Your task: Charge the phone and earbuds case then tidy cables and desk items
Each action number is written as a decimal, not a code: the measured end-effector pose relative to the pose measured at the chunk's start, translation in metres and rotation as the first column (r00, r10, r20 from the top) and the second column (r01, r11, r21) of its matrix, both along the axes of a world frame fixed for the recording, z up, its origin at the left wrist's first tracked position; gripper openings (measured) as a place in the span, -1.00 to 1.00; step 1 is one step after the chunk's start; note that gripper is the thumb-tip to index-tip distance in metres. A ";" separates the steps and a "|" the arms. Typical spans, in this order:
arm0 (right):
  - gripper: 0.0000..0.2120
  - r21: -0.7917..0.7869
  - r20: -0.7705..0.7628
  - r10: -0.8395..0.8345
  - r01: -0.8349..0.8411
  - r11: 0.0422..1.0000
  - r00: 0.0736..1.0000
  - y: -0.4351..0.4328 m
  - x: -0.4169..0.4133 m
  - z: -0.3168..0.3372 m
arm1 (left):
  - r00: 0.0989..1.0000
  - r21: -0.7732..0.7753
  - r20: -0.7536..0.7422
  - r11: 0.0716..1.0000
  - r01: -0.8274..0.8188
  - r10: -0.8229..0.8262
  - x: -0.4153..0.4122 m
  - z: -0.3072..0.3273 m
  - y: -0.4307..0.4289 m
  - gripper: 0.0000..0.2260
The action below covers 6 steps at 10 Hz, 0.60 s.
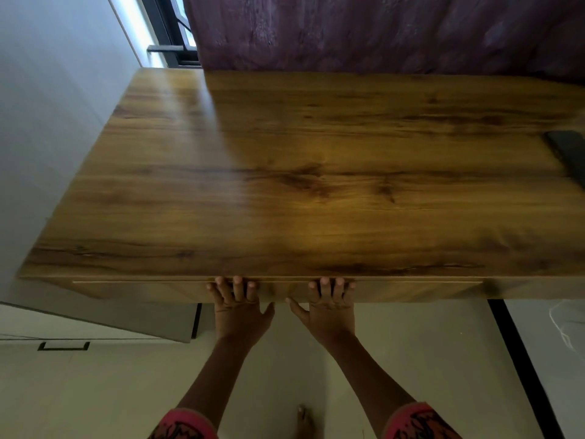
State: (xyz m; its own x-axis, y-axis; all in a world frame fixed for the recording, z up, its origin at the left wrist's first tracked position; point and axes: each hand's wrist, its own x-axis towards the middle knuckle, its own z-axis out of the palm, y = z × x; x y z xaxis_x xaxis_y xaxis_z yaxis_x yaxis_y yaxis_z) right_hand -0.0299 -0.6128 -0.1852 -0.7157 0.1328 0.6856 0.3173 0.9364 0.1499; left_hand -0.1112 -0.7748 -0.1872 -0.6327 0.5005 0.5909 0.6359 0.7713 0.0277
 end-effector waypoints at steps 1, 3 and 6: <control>0.08 -0.017 -0.004 0.023 -0.023 1.000 1.000 -0.001 0.001 0.001 | 0.999 -0.046 0.038 0.999 0.003 -0.002 0.001 0.006 0.000 -0.04; -0.13 -0.135 0.161 0.052 -0.030 0.990 0.986 -0.017 0.027 0.023 | 0.994 -0.263 0.084 0.963 -0.051 0.075 0.037 0.036 -0.016 0.16; -0.24 -0.212 0.259 0.100 -0.045 0.976 0.961 -0.033 0.081 0.084 | 0.987 -0.167 0.111 0.982 -0.094 0.113 0.107 0.094 -0.024 -0.16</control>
